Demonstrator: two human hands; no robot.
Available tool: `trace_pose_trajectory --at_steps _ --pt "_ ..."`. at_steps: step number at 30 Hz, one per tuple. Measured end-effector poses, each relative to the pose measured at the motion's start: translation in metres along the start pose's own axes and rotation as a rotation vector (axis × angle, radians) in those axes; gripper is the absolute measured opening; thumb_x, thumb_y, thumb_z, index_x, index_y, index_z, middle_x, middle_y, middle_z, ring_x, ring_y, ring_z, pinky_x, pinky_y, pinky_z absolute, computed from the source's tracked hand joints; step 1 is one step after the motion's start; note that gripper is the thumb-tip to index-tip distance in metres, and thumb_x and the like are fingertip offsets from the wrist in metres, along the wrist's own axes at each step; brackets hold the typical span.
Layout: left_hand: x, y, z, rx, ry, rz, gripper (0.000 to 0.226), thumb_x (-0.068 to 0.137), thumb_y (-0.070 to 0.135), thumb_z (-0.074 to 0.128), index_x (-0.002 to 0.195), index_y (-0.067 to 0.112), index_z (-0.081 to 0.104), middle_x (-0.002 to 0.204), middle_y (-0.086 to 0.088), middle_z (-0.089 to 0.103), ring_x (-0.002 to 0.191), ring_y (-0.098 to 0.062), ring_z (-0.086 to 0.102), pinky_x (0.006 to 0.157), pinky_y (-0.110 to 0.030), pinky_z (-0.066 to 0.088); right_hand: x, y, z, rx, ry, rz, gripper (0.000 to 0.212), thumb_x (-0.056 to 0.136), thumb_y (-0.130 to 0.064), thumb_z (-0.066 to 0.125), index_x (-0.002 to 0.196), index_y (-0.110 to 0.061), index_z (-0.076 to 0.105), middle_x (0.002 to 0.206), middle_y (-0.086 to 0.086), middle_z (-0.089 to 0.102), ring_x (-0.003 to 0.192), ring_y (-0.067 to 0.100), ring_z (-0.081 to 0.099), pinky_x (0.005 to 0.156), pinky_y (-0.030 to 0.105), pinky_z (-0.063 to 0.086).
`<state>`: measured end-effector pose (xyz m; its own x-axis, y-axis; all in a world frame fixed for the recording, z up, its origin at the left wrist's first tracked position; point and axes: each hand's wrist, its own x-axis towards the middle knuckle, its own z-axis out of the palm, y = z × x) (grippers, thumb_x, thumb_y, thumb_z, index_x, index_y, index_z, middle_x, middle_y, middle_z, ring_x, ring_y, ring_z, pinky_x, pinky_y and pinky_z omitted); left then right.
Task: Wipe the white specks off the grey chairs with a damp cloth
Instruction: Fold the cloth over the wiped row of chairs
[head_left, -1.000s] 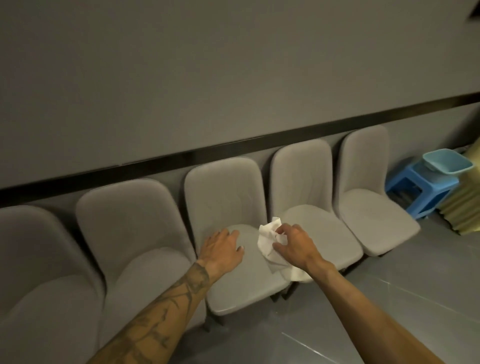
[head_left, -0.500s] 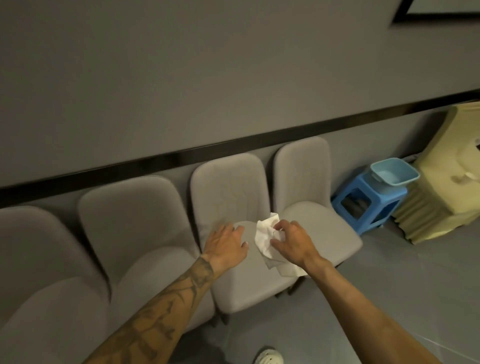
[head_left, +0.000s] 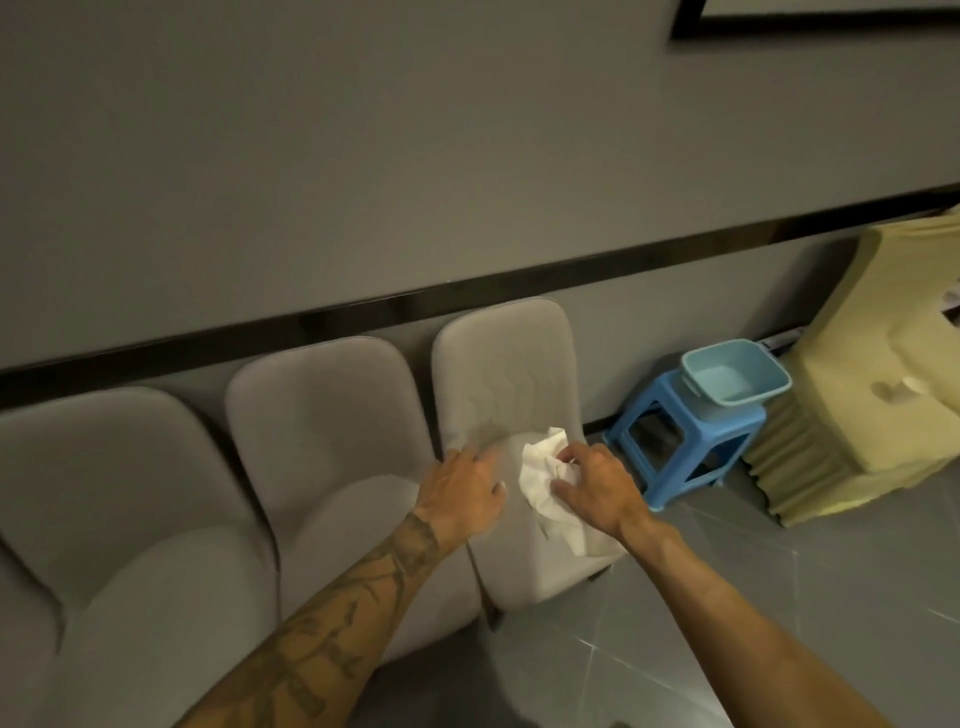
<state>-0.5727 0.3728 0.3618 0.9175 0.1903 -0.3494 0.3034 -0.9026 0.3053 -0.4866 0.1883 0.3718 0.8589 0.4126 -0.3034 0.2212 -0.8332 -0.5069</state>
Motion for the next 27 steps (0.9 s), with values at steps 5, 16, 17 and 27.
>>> trace_pose_trajectory --at_steps 5,16,17,27 --pt "0.039 0.095 0.026 -0.017 -0.001 -0.092 0.058 0.107 0.044 0.041 0.16 0.021 0.033 0.159 -0.01 0.041 0.144 -0.032 0.039 0.117 -0.043 0.031 0.034 0.095 -0.055 -0.012 -0.04 -0.059 0.036 0.088 -0.032 0.067 0.122 -0.025 0.057 0.117 0.001 0.051 0.094 0.018 0.053 0.08 0.027 0.039" --pt "0.154 0.275 0.045 -0.021 0.0 -0.165 0.056 0.108 0.043 0.041 0.159 0.019 0.036 0.16 -0.008 0.039 0.147 -0.03 0.036 0.119 -0.04 0.029 0.126 0.253 -0.18 -0.031 -0.079 -0.117 0.037 0.09 -0.031 0.067 0.124 -0.024 0.057 0.118 0.001 0.045 0.09 0.019 0.052 0.083 0.026 0.039" --pt "0.171 0.289 0.047 -0.026 0.001 -0.162 0.056 0.108 0.043 0.041 0.158 0.019 0.036 0.159 -0.009 0.041 0.146 -0.031 0.037 0.118 -0.04 0.031 0.14 0.267 -0.19 -0.039 -0.077 -0.119 0.037 0.089 -0.031 0.068 0.124 -0.024 0.057 0.119 0.002 0.046 0.089 0.018 0.052 0.082 0.025 0.038" --pt "0.365 0.413 0.055 -0.072 0.002 -0.147 0.055 0.106 0.045 0.043 0.157 0.024 0.038 0.148 -0.006 0.049 0.137 -0.029 0.046 0.114 -0.041 0.037 0.291 0.398 -0.307 -0.143 -0.07 -0.071 0.035 0.09 -0.03 0.067 0.124 -0.023 0.058 0.115 0.003 0.046 0.097 0.026 0.059 0.081 0.027 0.042"
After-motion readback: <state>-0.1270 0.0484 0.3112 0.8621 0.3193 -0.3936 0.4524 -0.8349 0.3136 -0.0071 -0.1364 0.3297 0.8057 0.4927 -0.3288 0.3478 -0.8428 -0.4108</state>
